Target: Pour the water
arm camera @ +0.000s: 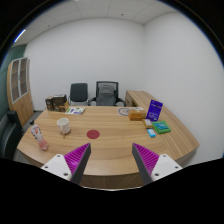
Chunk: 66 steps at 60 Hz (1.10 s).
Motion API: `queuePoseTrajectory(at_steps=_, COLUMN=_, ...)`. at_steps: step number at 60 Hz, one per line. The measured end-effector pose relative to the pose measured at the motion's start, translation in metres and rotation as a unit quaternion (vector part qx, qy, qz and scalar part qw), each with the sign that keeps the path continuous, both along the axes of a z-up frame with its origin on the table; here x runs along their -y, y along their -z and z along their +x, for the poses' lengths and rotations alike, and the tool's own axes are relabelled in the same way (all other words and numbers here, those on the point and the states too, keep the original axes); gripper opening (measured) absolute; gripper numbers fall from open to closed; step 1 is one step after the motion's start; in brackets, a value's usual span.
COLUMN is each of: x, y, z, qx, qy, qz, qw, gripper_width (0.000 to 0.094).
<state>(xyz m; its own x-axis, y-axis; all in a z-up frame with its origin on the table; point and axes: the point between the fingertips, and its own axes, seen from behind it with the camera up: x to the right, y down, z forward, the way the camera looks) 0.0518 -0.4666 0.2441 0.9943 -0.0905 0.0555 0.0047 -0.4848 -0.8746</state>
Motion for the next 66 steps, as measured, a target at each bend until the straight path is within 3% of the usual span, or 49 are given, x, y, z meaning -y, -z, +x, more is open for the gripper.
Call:
queuePoseTrajectory(at_steps=20, x=0.014, y=0.056, z=-0.063, qx=0.005, qy=-0.029, qz=-0.039, qw=0.999, gripper_width=0.0864)
queuePoseTrajectory(at_steps=39, x=0.015, y=0.116, z=-0.234, qx=-0.024, qy=-0.076, qz=-0.056, qw=0.995, gripper_width=0.0857)
queuePoseTrajectory(at_steps=56, x=-0.071, y=0.149, z=-0.385, qx=-0.042, qy=-0.110, qz=0.005, qw=0.993, gripper_width=0.0861)
queuePoseTrajectory(at_steps=66, x=-0.138, y=0.165, z=-0.421, qx=-0.041, qy=-0.099, qz=0.042, qw=0.993, gripper_width=0.0810)
